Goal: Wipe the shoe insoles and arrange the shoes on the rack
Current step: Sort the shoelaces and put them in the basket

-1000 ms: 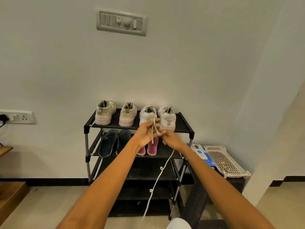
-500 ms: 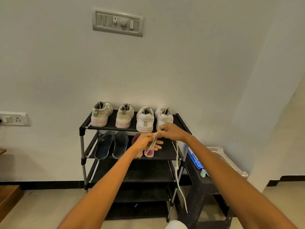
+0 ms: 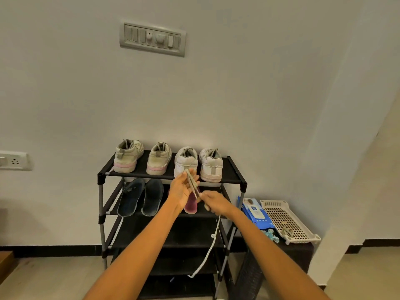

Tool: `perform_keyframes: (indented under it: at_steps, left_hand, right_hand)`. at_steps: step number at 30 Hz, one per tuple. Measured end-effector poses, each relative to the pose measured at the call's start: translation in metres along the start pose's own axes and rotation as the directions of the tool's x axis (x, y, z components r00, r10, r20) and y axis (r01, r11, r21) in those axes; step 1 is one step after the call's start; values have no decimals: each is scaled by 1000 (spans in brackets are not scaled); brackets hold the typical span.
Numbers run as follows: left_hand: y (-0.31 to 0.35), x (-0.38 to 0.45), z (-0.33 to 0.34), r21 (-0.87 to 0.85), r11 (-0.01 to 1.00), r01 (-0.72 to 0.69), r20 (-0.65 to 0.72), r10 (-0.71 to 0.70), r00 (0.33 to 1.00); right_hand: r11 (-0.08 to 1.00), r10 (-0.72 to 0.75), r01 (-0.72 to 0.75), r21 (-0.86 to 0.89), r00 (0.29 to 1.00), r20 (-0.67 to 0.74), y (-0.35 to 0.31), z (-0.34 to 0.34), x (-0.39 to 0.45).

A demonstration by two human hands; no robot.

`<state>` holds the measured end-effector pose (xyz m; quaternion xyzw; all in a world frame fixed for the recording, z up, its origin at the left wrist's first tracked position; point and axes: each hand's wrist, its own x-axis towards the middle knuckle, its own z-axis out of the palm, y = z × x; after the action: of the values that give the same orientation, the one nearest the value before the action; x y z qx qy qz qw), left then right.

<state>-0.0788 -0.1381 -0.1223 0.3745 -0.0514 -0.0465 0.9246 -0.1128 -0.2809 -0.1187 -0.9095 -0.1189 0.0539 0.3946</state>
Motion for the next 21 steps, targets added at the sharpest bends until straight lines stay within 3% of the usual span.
perform_keyframes:
  at_steps: [3, 5, 8, 12, 15, 18, 21]
  left_hand:
    - [-7, 11, -11, 352, 936, 14, -112, 27, 993]
    - [-12, 13, -17, 607, 794, 40, -134, 53, 990]
    - [-17, 7, -17, 778, 627, 21, -76, 62, 995]
    - [-17, -3, -6, 650, 749, 130, -32, -144, 989]
    - [-9, -8, 1, 514, 832, 209, 87, -293, 952]
    - [-5, -14, 7, 274, 919, 284, 195, -343, 919]
    - [-11, -13, 12, 63, 960, 274, 193, -281, 940]
  right_hand:
    - [986, -84, 100, -131, 989, 123, 0, 2, 1]
    - [974, -118, 148, -173, 978, 172, -7, -1, 1]
    - [970, -168, 183, -157, 980, 104, -21, -9, 4]
    - [962, -145, 102, -254, 977, -155, -30, -26, 16]
    - [971, -99, 36, -238, 960, -262, -24, -36, 19]
    - [998, -33, 15, -67, 958, -285, -6, -34, 18]
    - [993, 91, -71, 94, 970, -226, 13, -17, 17]
